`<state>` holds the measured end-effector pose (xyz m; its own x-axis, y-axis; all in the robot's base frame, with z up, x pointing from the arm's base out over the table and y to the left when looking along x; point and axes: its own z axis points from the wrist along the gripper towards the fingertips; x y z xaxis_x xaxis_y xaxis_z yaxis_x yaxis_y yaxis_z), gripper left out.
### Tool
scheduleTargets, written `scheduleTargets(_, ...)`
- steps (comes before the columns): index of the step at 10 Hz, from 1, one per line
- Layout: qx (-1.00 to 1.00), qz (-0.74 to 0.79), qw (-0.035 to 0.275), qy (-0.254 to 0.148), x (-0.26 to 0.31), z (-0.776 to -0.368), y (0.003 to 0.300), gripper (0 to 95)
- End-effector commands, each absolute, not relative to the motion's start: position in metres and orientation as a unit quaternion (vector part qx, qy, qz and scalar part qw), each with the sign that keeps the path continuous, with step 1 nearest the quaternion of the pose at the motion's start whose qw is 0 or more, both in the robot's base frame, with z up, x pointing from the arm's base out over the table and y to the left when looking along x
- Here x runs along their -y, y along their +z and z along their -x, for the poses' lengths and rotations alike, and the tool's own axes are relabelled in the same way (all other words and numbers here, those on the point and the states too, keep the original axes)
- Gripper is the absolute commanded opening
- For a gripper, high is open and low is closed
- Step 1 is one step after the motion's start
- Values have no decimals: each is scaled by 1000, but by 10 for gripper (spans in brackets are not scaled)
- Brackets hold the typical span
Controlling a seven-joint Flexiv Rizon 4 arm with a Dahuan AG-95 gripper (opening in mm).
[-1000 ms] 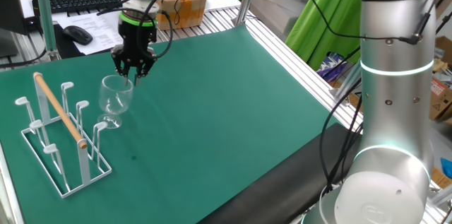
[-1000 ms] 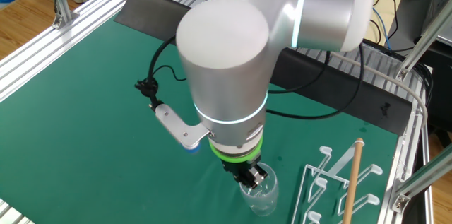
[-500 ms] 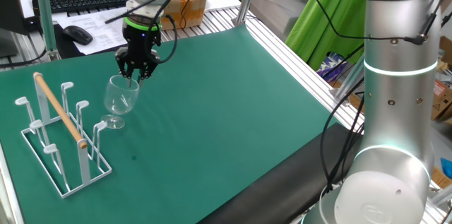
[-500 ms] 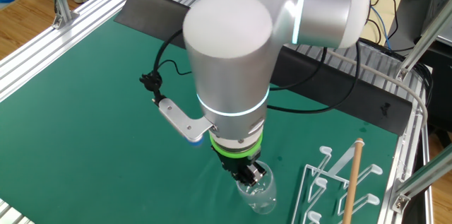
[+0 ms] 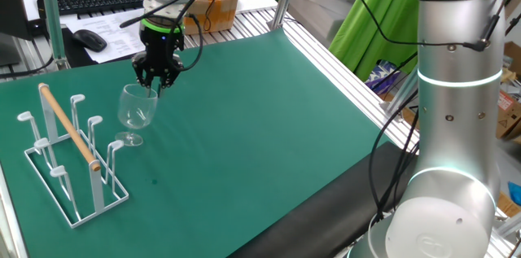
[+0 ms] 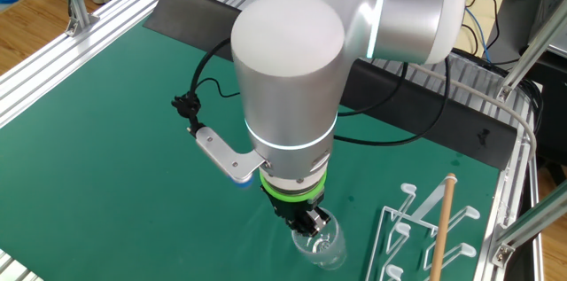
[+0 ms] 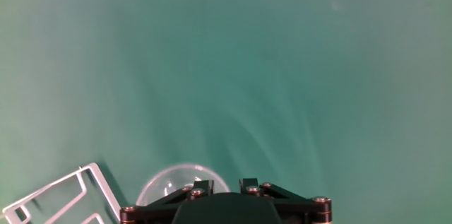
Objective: Put the cup on the cup rack
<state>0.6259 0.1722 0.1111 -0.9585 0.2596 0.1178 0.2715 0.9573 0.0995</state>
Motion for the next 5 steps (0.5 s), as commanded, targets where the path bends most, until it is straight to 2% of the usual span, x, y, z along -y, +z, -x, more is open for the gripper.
scheduleTargets(1,988,133,49,-56,-171,-629,110,190)
scheduleTargets(5,989,128,43,-54,-168,-635,108,190)
